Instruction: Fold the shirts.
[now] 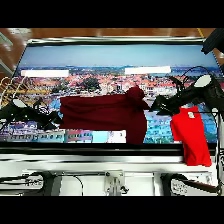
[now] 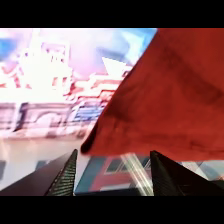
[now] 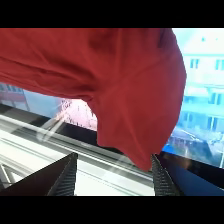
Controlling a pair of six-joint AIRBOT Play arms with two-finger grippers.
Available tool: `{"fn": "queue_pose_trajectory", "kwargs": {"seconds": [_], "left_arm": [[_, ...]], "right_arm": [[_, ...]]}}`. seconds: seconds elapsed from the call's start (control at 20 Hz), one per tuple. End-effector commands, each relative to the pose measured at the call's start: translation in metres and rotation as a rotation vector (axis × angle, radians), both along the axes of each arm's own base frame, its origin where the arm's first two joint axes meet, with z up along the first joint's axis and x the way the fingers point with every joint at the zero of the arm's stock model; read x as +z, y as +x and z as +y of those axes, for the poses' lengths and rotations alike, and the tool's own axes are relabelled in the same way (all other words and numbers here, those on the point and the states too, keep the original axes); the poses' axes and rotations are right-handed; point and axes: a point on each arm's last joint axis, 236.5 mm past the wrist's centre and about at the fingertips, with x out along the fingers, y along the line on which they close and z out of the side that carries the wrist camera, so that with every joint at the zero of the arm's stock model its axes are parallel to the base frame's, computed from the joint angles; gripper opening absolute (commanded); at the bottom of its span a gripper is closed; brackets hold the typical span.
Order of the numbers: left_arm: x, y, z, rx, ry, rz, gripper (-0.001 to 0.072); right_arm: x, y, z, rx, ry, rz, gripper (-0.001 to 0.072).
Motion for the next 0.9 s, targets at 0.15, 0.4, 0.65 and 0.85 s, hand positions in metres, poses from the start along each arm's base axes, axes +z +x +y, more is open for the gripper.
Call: {"fn": "queue_pose_trajectory", "kwargs": {"seconds": [0.15,0.4,0.65,0.85], "left_arm": [[-0.008,0.02,-0.021,0.05,-0.034,-0.038,0.0406],[0.001,0.025,-0.032,0.016,-0.067,-0.07,0.0032],[0.044,0.042,-0.031,-0.033,-0.052,-0.199,0.0031],[0.084,0.044,-0.032,-0.067,-0.035,-0.306,0.0032]], "right_arm": [[-0.001,0.002,0.0,-0.009,-0.002,-0.003,0.0585],[-0.028,-0.003,-0.03,-0.059,-0.148,0.036,0.0587],[-0.086,-0.01,-0.023,-0.182,-0.122,0.105,0.0587],[-0.109,0.018,0.015,-0.202,-0.001,0.045,0.0586]]}}
